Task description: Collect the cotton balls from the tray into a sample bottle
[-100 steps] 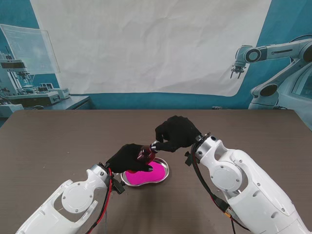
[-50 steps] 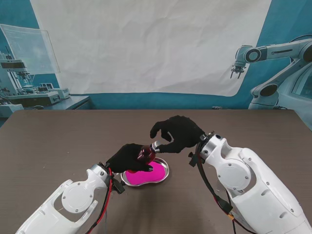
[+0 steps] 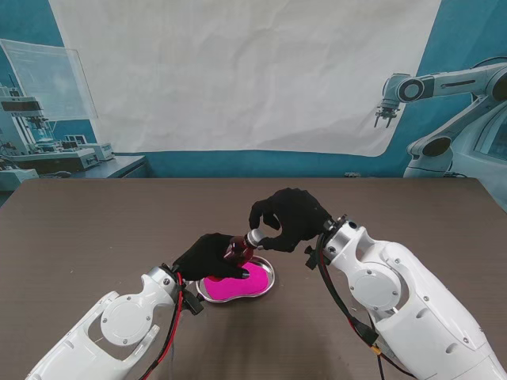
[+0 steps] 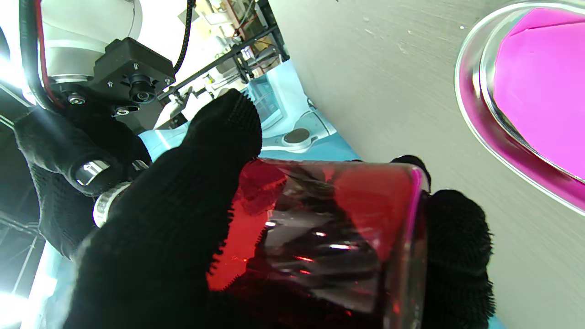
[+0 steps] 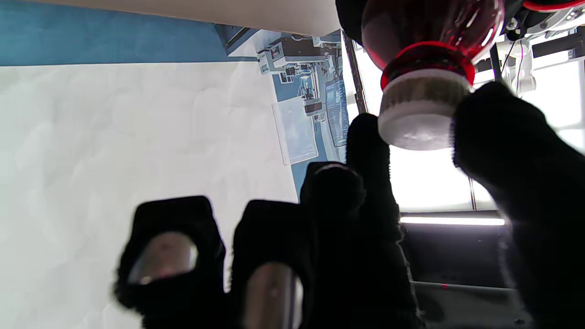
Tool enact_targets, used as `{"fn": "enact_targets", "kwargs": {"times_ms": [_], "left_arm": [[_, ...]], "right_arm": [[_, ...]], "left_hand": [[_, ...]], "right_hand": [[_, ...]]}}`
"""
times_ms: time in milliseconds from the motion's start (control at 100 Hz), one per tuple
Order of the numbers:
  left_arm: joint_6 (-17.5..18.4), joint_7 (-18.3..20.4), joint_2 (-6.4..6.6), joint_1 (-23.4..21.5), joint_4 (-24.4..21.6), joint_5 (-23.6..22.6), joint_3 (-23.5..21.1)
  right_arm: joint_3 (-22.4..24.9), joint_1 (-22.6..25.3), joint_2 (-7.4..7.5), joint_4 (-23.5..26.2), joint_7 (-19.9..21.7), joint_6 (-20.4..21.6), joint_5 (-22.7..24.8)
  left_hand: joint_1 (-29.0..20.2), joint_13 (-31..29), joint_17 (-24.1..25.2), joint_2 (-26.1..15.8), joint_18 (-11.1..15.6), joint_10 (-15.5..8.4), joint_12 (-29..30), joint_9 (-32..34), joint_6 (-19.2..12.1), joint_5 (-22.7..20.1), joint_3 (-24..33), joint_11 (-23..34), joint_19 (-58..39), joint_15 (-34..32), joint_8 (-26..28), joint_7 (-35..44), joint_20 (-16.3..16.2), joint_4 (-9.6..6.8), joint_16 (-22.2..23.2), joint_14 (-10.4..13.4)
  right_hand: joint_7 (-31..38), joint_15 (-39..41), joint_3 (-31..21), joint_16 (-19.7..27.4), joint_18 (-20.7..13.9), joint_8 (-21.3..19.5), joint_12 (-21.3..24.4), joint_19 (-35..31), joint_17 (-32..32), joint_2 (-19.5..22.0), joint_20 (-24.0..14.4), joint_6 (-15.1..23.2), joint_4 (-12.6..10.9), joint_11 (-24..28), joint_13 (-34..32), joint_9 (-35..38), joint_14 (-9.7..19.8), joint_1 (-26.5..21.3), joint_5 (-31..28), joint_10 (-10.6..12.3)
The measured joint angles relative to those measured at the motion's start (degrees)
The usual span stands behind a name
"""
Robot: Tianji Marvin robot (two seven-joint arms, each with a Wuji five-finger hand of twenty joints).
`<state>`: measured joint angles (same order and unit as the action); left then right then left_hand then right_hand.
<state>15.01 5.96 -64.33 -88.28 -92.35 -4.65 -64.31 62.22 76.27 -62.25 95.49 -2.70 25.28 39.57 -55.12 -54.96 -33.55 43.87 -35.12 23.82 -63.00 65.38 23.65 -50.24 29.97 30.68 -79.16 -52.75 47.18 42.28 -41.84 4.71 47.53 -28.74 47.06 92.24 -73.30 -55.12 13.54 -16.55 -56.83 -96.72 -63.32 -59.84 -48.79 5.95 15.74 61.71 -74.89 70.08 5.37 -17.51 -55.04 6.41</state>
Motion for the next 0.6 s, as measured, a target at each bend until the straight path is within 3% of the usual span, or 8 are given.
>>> {"fn": "enact_targets", "kwargs": {"times_ms": [100,130,210,250,330,480,600], "left_arm": [[-0.1,0.0,0.03,0.0,0.1,0.0,-0.2],[-0.1,0.0,0.04,-0.1,0.1,0.0,-0.2],[-0.2,-0.1,0.08,-0.1,0.2,0.0,-0.2],[-0.2,-0.1,0.08,-0.1,0.2,0.0,-0.2],[-0.2,-0.1,0.08,-0.1,0.2,0.0,-0.1],[-0.1,0.0,0.08,0.1,0.2,0.1,0.0],[-0.1,0.1,0.06,0.1,0.1,0.1,0.0]], "right_arm": [[-0.5,0.0,-0.41,-0.2,-0.1,-0.9,-0.4],[-0.6,-0.1,-0.48,-0.2,-0.1,-1.2,-0.4],[-1.0,-0.1,-0.51,-0.1,0.1,-2.6,-0.2],[-1.2,-0.1,-0.51,0.1,0.2,-3.7,-0.1],[-1.4,0.0,-0.49,0.8,1.6,-5.9,-0.2],[-1.7,0.0,-0.43,1.6,2.7,-7.8,0.2],[-1.5,0.3,-0.46,2.0,2.4,-8.6,1.0]], "left_hand": [[0.0,0.0,0.0,0.0,0.0,0.0,0.0,0.0,0.0,0.0,0.0,0.0,0.0,0.0,0.0,0.0,0.0,0.00,0.0,0.0],[0.0,0.0,0.0,0.0,0.0,0.0,0.0,0.0,0.0,0.0,0.0,0.0,0.0,0.0,0.0,0.0,0.0,0.00,0.0,0.0],[0.0,0.0,0.0,0.0,0.0,0.0,0.0,0.0,0.0,0.0,0.0,0.0,0.0,0.0,0.0,0.0,0.0,0.00,0.0,0.0],[0.0,0.0,0.0,0.0,0.0,0.0,0.0,0.0,0.0,0.0,0.0,0.0,0.0,0.0,0.0,0.0,0.0,0.00,0.0,0.0],[0.0,0.0,0.0,0.0,0.0,0.0,0.0,0.0,0.0,0.0,0.0,0.0,0.0,0.0,0.0,0.0,0.0,0.00,0.0,0.0],[0.0,0.0,0.0,0.0,0.0,0.0,0.0,0.0,0.0,0.0,0.0,0.0,0.0,0.0,0.0,0.0,0.0,0.00,0.0,0.0],[0.0,0.0,0.0,0.0,0.0,0.0,0.0,0.0,0.0,0.0,0.0,0.0,0.0,0.0,0.0,0.0,0.0,0.00,0.0,0.0]], "right_hand": [[4.2,1.4,0.2,-1.2,0.0,4.2,0.0,-1.3,-0.8,0.4,0.0,-0.8,4.8,0.0,0.0,2.4,0.0,-0.5,-1.9,0.0],[4.8,1.8,0.7,-1.5,0.0,4.7,0.0,-1.6,-0.9,1.0,0.0,-0.9,5.3,0.0,-0.1,2.8,0.0,-0.4,-2.4,0.0],[5.6,3.0,2.8,-2.3,0.0,5.2,0.0,-3.0,-1.3,7.5,0.0,-1.4,5.7,0.1,-0.6,5.3,-0.2,2.8,-5.4,0.0],[6.0,3.5,4.5,-2.8,0.0,4.1,-0.1,-3.8,-1.5,11.1,0.0,-1.4,4.2,0.1,-0.6,6.3,-0.5,4.4,-7.0,-0.1],[5.4,4.4,7.2,-3.4,-0.1,-3.5,-0.9,-4.5,-1.6,18.4,0.0,-1.2,-1.5,0.7,-0.7,8.0,-1.2,7.6,-10.4,-0.3],[5.6,5.7,11.3,-3.7,-0.1,-6.2,-0.6,-5.2,-1.8,29.2,0.0,-1.1,-4.7,4.2,-0.7,8.9,-3.1,9.0,-13.3,-0.9],[0.7,5.6,17.1,-3.5,-0.1,-6.2,1.9,-5.2,-1.9,35.5,0.0,-1.1,-6.2,2.5,-0.7,8.9,-3.3,11.5,-13.0,-1.0]]}}
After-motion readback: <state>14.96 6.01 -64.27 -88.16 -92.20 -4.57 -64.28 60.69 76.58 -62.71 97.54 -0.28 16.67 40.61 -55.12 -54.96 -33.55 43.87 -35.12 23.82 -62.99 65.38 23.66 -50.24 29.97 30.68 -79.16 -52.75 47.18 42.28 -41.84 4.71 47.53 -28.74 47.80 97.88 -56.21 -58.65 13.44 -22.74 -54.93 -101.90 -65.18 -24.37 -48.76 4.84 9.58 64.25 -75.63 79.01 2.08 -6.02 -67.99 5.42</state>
